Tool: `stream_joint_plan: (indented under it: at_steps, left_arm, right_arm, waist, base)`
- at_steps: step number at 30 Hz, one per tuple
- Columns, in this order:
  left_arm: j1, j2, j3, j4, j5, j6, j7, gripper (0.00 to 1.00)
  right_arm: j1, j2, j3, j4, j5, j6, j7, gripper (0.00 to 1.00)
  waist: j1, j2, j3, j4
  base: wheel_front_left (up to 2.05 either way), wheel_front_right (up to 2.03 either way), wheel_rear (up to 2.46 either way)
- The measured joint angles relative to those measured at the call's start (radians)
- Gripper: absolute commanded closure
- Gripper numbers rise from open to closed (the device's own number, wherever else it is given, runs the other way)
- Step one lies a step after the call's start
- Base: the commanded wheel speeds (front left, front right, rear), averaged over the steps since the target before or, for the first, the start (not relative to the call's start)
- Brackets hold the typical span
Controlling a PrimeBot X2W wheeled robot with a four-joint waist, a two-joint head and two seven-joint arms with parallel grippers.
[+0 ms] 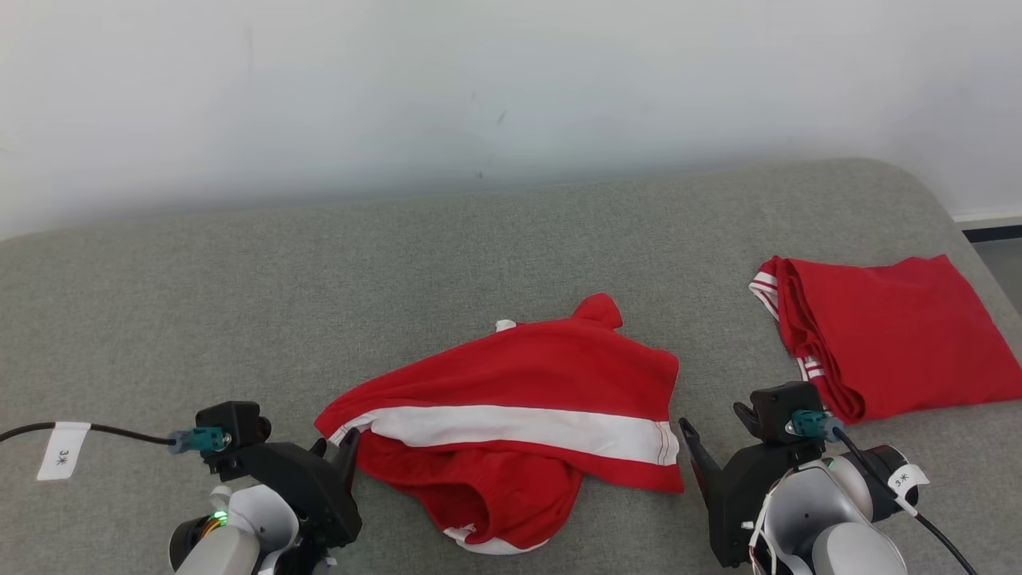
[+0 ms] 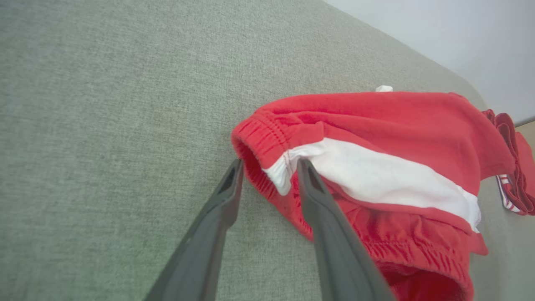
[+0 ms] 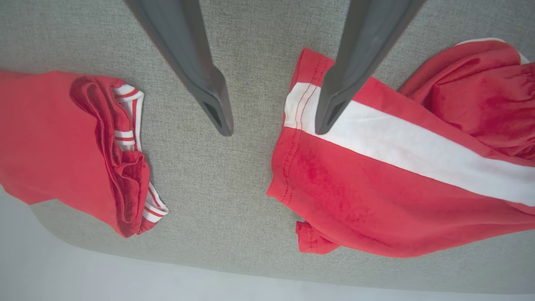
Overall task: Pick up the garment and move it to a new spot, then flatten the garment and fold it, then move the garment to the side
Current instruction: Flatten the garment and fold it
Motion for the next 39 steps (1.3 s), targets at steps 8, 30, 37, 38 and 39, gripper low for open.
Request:
stream_joint_plan:
  at_steps: [8, 30, 37, 38, 39]
  left_arm:
    - [0.002, 0.011, -0.007, -0.022, -0.005, -0.004, 0.014, 1.00]
    - [0.000, -0.019, -0.055, -0.047, 0.002, -0.006, 0.025, 1.00]
    - [-0.003, -0.023, -0.058, -0.033, 0.002, -0.010, 0.019, 1.00]
    - [-0.004, -0.023, -0.058, -0.031, 0.002, -0.010, 0.017, 1.00]
    - [-0.005, -0.023, -0.058, -0.031, 0.002, -0.010, 0.016, 1.00]
  right_arm:
    - [0.001, -0.003, -0.007, 0.002, 0.006, 0.000, 0.034, 0.00]
    - [-0.096, 0.029, -0.063, 0.158, -0.046, 0.000, 0.178, 0.02]
    - [-0.112, 0.031, -0.037, 0.221, -0.033, 0.000, 0.170, 0.26]
    - [-0.116, 0.031, -0.035, 0.229, -0.031, 0.000, 0.170, 0.28]
    - [-0.123, 0.031, -0.034, 0.239, -0.029, 0.000, 0.168, 0.30]
  waist:
    - [0.0000, 0.0000, 0.006, 0.007]
    - [0.0000, 0.0000, 0.037, 0.047]
    - [-0.0001, 0.0001, 0.047, 0.058]
    - [-0.0001, 0.0000, 0.049, 0.059]
    - [0.0000, 0.0000, 0.050, 0.060]
  base:
    - [0.00, 0.00, 0.00]
    - [0.00, 0.00, 0.00]
    - [0.00, 0.00, 0.00]
    - [0.00, 0.00, 0.00]
    - [0.00, 0.00, 0.00]
